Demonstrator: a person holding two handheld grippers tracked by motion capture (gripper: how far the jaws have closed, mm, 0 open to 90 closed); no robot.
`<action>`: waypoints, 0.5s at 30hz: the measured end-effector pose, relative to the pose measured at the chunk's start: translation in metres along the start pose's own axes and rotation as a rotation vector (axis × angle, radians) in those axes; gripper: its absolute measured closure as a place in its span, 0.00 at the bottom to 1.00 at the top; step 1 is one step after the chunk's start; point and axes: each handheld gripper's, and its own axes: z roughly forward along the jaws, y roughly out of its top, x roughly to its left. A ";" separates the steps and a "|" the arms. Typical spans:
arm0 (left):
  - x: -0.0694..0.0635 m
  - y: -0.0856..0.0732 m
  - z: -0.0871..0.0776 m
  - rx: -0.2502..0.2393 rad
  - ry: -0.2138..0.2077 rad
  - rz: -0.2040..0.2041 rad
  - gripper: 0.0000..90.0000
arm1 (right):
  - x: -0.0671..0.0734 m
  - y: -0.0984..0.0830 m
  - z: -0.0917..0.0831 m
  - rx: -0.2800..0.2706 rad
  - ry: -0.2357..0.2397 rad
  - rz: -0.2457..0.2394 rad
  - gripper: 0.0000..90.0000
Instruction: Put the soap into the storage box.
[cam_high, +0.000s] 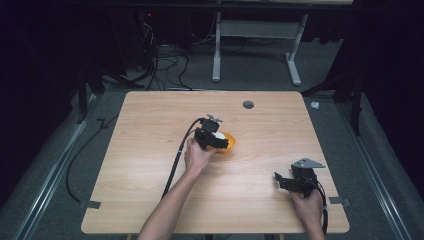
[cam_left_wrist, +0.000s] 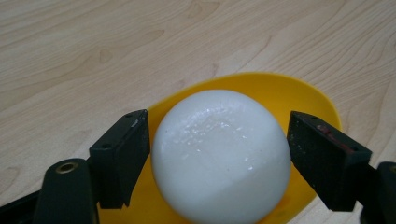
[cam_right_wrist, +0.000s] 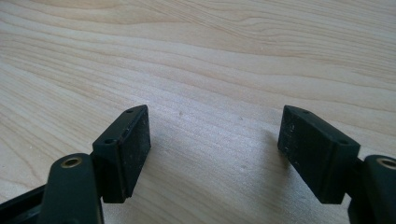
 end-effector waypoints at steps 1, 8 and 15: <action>0.001 0.000 -0.001 0.001 -0.002 -0.002 0.23 | 0.000 0.000 0.000 0.000 0.001 0.000 0.29; 0.003 0.001 -0.013 -0.037 0.008 0.015 0.17 | 0.000 0.000 0.000 0.000 0.001 0.000 0.29; 0.006 0.001 -0.025 -0.062 -0.005 0.016 0.17 | 0.000 0.000 0.000 0.000 0.001 0.002 0.29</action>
